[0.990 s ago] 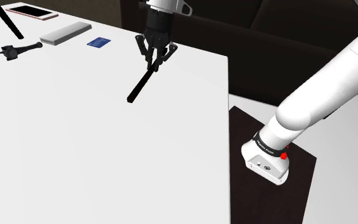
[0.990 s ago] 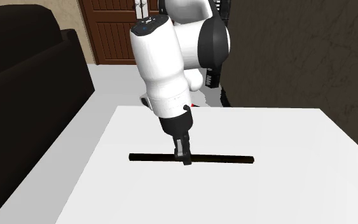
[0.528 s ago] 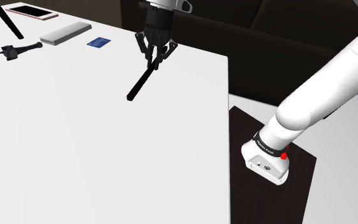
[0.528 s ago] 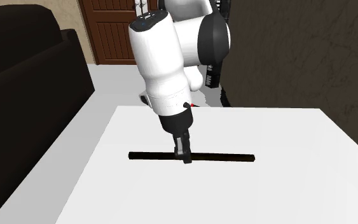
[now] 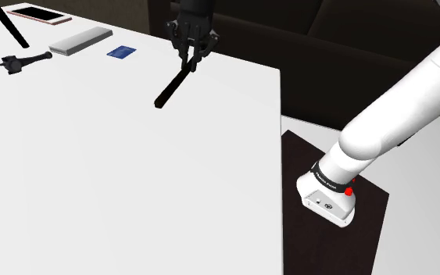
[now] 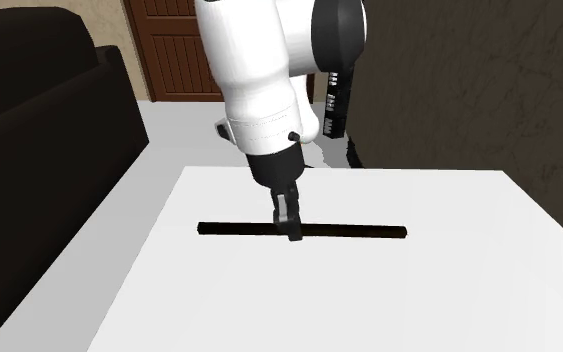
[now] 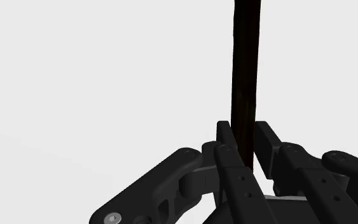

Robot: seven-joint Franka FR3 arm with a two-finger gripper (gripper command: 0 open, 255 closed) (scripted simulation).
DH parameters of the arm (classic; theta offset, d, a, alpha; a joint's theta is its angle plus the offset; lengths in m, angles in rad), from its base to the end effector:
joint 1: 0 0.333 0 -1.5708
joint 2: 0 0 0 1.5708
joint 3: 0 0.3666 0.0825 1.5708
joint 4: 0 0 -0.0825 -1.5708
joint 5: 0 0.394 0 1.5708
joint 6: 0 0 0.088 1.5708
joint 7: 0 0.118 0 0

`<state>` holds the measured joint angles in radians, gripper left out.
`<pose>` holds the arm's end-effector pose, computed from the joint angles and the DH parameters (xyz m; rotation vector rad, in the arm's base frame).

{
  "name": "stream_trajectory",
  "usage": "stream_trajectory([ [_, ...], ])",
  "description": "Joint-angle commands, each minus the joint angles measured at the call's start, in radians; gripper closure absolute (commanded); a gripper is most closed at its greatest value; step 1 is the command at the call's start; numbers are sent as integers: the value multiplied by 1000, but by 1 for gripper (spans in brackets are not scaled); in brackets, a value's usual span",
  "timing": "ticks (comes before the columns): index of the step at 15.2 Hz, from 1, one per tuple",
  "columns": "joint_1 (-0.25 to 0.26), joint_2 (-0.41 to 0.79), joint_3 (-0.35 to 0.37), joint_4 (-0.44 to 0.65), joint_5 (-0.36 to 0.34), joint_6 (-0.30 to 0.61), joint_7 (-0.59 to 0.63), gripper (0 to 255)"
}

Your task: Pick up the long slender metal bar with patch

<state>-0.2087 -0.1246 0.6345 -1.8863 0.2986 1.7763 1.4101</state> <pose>0.4692 0.2627 0.5852 -2.5976 1.5059 0.2675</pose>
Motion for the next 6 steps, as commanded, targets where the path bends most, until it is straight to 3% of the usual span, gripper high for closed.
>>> stream_trajectory([
  [1, -1, 0, -2, 28, -2, -28, 6, 255],
  [6, -3, 3, -3, 73, -6, -69, 16, 255],
])
